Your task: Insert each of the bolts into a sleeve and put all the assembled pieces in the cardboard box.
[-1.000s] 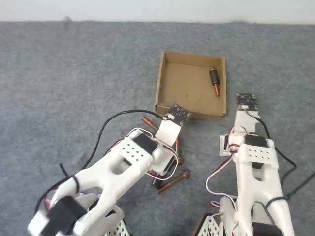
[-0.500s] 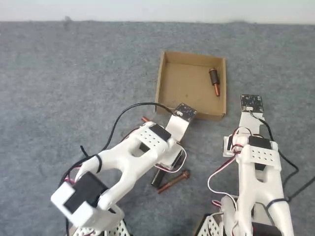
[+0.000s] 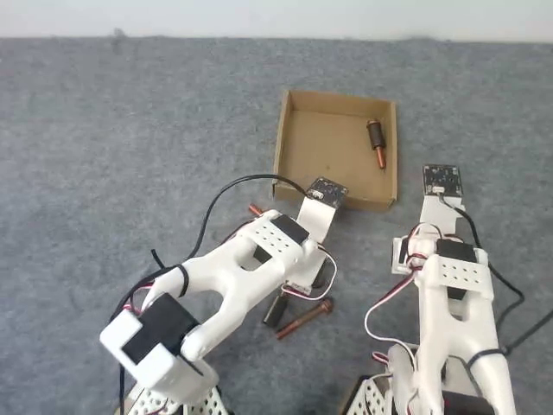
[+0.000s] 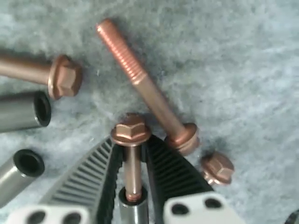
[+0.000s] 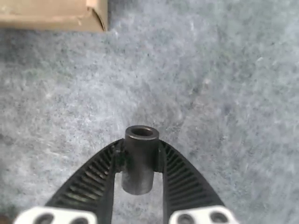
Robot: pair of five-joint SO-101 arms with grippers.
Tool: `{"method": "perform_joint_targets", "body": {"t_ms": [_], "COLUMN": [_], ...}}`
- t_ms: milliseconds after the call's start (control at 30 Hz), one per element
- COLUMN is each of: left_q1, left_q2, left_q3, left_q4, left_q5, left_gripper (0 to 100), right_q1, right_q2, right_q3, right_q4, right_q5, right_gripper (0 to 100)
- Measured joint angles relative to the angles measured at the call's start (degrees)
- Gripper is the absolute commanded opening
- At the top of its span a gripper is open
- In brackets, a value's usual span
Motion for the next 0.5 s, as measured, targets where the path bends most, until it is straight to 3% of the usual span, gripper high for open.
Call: {"method": "perform_joint_targets", "body": {"t_ms": [233, 500], "left_q1": [-1.6, -8.5], "left_q2": [-5.1, -18.4], "left_q3": [4.0, 13.3], "left_q4": [-0.3, -9.2], "left_q5": [0.2, 0.8], "left_gripper": [1, 1], "right_q1": [0.0, 0.0], "right_q2": [0.0, 0.0], "right_q3": [0.0, 0.0], "right_q4": [-0.4, -1.5], "right_q5": [0.0, 0.0], "right_gripper": [0.6, 0.6]}}
